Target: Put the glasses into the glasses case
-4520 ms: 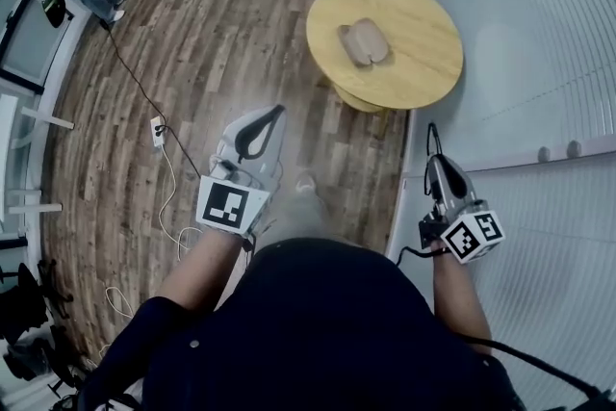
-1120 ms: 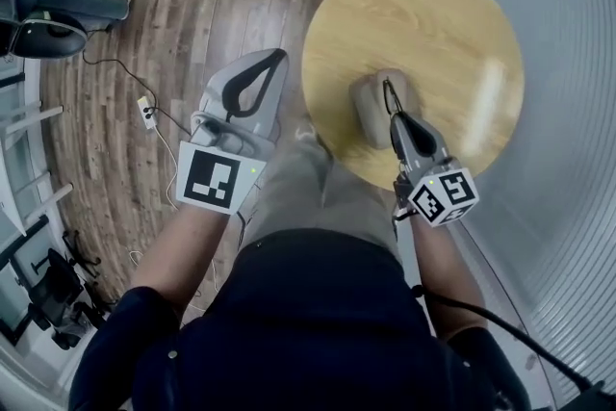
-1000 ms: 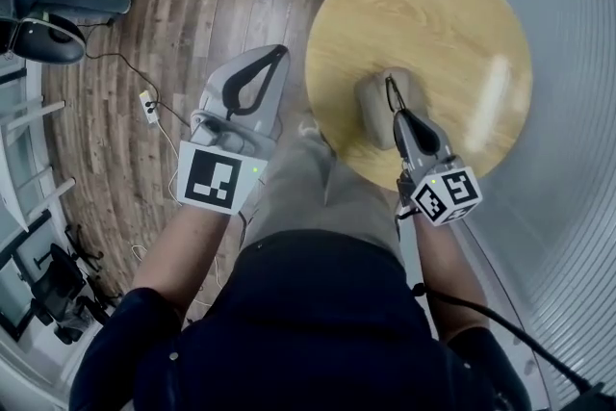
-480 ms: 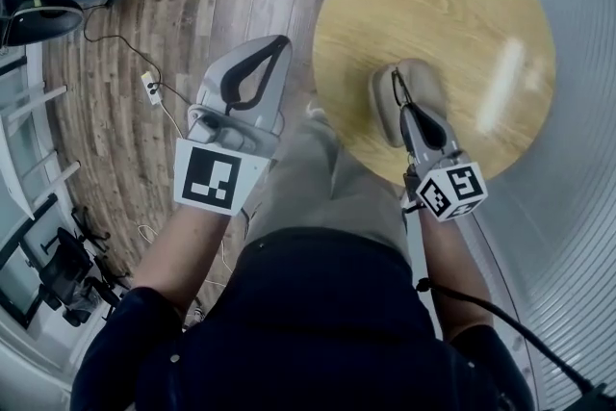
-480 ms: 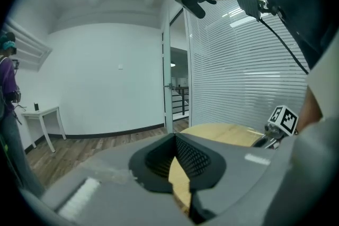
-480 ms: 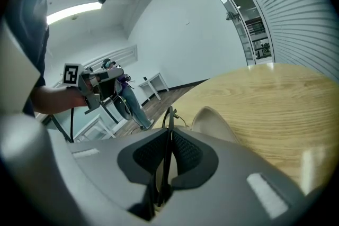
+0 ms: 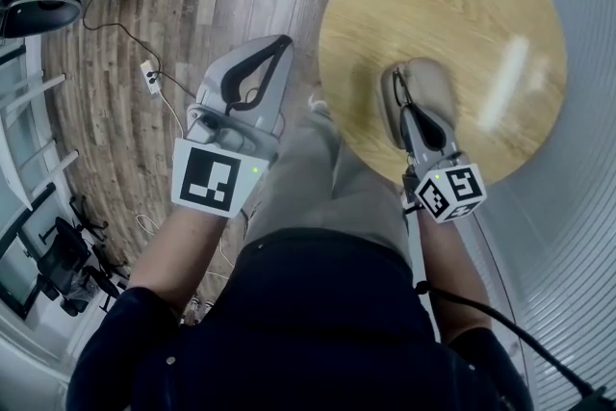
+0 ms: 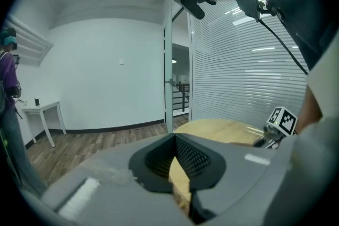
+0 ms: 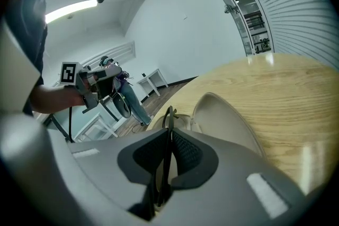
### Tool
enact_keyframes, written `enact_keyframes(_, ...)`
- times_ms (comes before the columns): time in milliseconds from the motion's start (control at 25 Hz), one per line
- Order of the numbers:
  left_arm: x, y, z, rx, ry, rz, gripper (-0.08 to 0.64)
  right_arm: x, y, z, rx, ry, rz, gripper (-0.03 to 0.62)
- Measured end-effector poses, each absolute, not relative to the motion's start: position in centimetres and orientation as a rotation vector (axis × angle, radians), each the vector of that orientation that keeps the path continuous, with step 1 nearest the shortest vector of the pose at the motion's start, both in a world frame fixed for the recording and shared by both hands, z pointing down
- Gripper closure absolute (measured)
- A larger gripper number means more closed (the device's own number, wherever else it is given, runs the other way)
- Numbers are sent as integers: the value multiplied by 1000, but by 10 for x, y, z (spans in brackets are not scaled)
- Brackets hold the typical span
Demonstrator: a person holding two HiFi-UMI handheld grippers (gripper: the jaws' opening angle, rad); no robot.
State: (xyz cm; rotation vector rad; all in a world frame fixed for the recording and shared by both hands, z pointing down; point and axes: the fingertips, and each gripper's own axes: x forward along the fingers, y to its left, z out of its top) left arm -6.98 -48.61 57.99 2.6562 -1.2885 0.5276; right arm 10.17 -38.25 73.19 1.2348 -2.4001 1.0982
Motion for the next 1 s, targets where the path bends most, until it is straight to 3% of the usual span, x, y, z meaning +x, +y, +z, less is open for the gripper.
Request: enact_keyframes(1000, -66, -466, 583, 2620, -1284, 519, 554, 94, -374, 744, 1156, -2378, 1151, 544)
